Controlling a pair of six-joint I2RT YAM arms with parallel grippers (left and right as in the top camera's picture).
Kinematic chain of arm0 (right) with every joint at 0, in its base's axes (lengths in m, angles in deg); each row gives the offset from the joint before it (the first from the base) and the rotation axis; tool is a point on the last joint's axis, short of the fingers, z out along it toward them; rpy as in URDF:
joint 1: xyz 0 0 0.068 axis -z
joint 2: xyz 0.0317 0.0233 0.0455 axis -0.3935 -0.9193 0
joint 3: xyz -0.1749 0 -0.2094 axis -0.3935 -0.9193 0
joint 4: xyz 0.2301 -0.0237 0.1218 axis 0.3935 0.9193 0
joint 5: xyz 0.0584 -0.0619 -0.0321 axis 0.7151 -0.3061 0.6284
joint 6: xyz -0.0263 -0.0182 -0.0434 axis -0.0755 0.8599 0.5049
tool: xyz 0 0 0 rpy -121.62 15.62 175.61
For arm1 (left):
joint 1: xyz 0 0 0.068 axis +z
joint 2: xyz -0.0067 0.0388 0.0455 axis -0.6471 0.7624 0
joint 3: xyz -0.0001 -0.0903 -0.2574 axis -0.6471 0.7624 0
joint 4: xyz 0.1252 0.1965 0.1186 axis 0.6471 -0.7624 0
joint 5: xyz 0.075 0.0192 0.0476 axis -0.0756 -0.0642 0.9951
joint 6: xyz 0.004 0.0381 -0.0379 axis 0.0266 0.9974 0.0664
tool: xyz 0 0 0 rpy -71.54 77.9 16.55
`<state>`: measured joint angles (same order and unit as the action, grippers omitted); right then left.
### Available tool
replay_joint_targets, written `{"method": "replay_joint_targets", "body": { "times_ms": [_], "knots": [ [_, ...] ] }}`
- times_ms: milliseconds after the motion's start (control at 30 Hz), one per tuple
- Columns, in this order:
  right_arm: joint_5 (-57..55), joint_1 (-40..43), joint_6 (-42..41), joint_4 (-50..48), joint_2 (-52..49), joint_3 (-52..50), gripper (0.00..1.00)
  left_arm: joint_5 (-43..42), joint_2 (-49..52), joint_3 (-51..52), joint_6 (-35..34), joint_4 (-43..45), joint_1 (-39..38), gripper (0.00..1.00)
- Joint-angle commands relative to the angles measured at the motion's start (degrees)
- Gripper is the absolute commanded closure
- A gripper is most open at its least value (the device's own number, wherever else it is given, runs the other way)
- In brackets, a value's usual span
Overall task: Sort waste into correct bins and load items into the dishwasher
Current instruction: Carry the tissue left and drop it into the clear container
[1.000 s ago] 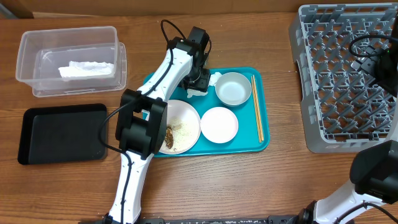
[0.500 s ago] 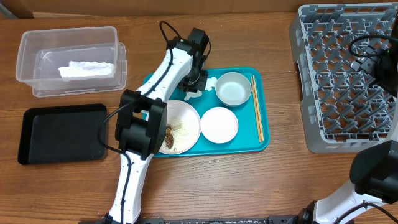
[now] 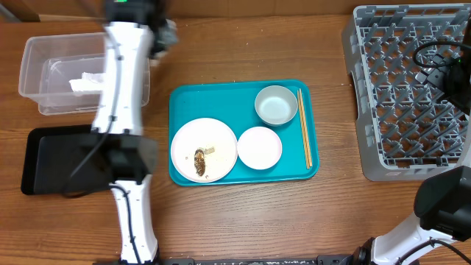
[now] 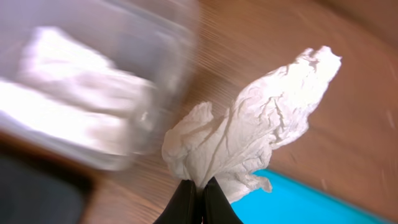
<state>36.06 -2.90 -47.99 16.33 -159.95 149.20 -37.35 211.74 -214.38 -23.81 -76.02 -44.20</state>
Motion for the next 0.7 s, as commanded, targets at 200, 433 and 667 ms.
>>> {"method": "replay_joint_targets", "body": {
  "times_ms": [200, 433, 667],
  "knots": [
    [-0.1, 0.0, -0.1, -0.2, 0.6, 0.0, 0.0, 1.6, -1.1, 1.1, -14.9, -2.1, 14.6, 0.95],
    [-0.1, 0.0, -0.1, -0.2, 0.6, 0.0, 0.0, 1.5, -0.8, 1.1, -14.9, -1.9, 17.9, 0.65],
    [-0.1, 0.0, -0.1, -0.2, 0.6, 0.0, 0.0, 1.5, -0.8, 1.1, -14.8, -1.9, 18.1, 0.41]
  ]
}}
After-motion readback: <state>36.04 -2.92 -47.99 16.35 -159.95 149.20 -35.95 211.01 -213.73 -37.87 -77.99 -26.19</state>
